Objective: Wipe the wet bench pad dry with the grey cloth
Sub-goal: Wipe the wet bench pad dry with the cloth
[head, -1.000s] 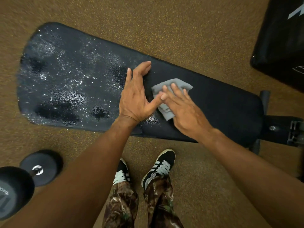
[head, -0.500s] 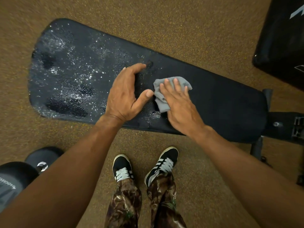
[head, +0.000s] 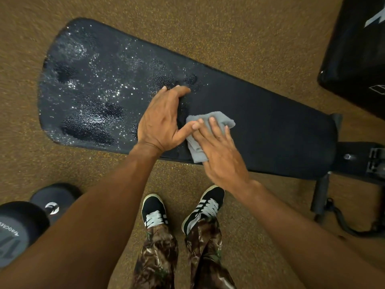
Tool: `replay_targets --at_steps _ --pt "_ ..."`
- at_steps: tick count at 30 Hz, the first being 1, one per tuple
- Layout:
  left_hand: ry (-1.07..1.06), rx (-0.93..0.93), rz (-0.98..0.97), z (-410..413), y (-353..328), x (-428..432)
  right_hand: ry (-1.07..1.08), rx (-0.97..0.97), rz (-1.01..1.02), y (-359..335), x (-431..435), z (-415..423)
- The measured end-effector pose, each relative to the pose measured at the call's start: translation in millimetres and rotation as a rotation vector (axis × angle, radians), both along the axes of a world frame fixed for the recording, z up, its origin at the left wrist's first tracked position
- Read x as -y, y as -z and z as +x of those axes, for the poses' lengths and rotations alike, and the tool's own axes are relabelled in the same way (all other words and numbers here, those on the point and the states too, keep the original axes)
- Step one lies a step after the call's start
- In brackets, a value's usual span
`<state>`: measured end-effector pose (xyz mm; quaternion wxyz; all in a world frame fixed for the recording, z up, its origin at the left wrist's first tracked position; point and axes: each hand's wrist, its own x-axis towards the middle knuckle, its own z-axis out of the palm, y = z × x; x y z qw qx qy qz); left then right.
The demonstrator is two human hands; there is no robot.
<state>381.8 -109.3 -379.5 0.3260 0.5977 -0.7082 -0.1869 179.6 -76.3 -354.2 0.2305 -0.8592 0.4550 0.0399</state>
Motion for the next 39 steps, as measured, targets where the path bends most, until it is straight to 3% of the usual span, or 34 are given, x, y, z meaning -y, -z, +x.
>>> replay_targets --at_steps 3,8,13,18,23,28,34,39 --pt "-0.015 -0.013 0.001 -0.5 -2.5 -0.8 -0.034 -0.006 0.013 -5.5 4.1 -20.6" --pt "-0.024 -0.091 0.007 -0.7 -4.0 -2.0 0.228 0.103 0.054 -3.1 1.5 23.4" --pt "-0.026 -0.110 0.035 0.1 -4.8 -2.5 0.050 0.074 -0.049 3.9 -15.9 -15.7" --pt "-0.027 -0.101 0.034 0.7 -1.4 -2.7 0.152 0.078 0.028 0.1 -13.9 10.8" --pt "-0.018 -0.112 0.050 2.9 -1.2 -1.9 -0.077 0.037 0.010 1.4 -29.2 -20.6" --pt "-0.029 -0.114 0.054 1.0 -0.5 -1.4 0.109 0.079 0.061 -2.0 -29.0 -1.5" --pt "-0.031 -0.127 0.037 1.5 0.0 -2.1 -0.115 0.078 -0.005 6.2 -37.6 -22.5" --pt "-0.038 -0.166 0.046 1.6 0.4 -1.5 -0.022 0.087 0.027 1.5 -39.1 10.5"
